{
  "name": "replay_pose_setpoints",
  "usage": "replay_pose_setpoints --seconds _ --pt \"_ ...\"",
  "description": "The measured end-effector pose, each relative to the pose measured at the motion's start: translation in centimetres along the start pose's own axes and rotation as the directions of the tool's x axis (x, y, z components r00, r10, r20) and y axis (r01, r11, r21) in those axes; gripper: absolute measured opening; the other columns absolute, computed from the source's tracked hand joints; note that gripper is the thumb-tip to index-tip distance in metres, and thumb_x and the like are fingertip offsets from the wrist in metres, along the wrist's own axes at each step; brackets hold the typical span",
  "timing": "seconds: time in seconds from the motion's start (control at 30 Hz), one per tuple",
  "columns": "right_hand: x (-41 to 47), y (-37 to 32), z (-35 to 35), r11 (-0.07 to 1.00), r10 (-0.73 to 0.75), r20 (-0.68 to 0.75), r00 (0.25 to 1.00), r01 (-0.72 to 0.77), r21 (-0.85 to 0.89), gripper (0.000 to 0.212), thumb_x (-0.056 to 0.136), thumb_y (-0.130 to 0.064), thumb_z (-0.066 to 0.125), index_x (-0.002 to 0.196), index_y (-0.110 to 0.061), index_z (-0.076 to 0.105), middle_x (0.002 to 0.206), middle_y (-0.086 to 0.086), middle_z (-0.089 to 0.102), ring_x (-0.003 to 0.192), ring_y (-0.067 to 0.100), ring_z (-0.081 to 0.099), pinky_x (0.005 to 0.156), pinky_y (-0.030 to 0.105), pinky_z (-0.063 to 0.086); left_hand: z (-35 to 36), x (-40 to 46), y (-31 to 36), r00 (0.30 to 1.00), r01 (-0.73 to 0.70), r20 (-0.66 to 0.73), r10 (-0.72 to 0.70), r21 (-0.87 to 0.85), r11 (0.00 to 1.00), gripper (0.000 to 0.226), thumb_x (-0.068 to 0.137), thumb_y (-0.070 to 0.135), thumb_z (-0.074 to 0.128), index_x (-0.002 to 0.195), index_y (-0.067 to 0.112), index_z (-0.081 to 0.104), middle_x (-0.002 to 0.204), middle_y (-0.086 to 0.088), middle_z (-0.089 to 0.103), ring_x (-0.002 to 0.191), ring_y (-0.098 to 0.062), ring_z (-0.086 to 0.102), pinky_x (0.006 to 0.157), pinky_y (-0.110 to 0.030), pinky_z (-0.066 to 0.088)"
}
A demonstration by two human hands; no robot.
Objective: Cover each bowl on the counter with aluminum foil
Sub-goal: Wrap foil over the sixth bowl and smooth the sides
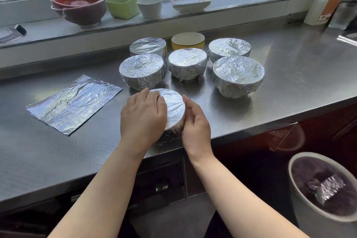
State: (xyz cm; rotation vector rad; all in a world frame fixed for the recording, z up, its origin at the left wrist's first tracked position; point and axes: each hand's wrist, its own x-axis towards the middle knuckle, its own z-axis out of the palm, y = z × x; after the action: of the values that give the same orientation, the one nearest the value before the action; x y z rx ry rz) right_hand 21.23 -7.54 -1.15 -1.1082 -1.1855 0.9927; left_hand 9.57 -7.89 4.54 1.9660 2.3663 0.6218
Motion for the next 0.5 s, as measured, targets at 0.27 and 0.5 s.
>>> replay_pose_setpoints --seconds 0.27,0.5 --pt "0.4 -0.4 -1.5 0.924 -0.099 0.14 0.985 0.143 -0.354 0.049 0.101 -0.011 0.04 0.141 -0.04 0.046 0.101 -0.006 0.07 0.088 0.013 0.062 0.08 0.025 0.046 -0.3 -0.2 0.7 0.999 0.044 0.025 -0.045 0.036 0.998 0.055 0.099 0.051 0.016 0.136 0.025 0.048 0.154 -0.005 0.037 0.141 -0.027 0.028 0.112 -0.043 0.024" --pt "4.2 -1.3 -3.1 0.968 0.03 0.324 0.946 0.053 -0.246 0.043 0.099 -0.009 0.047 0.132 -0.033 0.06 0.122 -0.017 0.064 0.112 -0.006 0.055 0.1 0.013 0.041 -2.2 0.3 -0.4 0.956 0.066 0.291 -0.034 -0.1 0.993 0.076 0.093 0.07 0.019 0.153 0.024 0.027 0.162 -0.006 0.02 0.149 -0.025 0.01 0.12 -0.046 0.012"
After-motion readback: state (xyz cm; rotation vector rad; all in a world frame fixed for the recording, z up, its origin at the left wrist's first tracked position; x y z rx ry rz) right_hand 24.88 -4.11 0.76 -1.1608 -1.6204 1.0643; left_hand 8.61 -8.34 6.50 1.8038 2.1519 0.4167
